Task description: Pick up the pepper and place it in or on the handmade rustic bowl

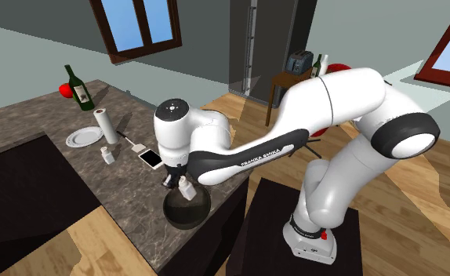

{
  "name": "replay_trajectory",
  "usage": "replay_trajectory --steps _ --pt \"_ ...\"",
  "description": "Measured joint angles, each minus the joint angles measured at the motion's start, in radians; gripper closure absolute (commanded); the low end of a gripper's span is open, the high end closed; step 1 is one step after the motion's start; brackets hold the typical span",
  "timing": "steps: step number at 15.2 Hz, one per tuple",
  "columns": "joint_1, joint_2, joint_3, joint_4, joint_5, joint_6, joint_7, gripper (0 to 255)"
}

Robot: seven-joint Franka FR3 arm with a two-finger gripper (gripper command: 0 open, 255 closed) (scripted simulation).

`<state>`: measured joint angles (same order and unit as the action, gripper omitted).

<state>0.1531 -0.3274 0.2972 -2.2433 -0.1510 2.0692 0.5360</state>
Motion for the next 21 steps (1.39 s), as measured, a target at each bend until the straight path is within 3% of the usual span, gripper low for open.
replay_trajectory --steps 9,15,16,21 --pt "-0.005 0.027 0.007 -0.092 -0.019 0.116 0.030 255" --pt "-0.005 0.033 0.010 -0.098 -0.022 0.128 0.035 255" --pt "-0.005 0.033 0.010 -0.098 -0.022 0.128 0.035 0" --pt "-0.005 0.033 0.010 -0.098 -0.022 0.128 0.036 0"
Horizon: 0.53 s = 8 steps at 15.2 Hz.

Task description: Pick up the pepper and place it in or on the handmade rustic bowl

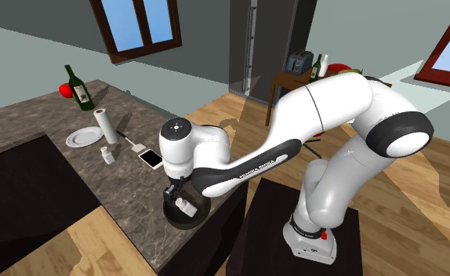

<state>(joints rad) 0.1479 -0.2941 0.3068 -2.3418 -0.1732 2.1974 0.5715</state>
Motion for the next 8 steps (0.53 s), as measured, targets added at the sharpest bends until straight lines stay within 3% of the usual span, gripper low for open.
replay_trajectory --steps 8 --pt "0.016 -0.055 0.001 0.071 0.029 -0.123 -0.019 0"
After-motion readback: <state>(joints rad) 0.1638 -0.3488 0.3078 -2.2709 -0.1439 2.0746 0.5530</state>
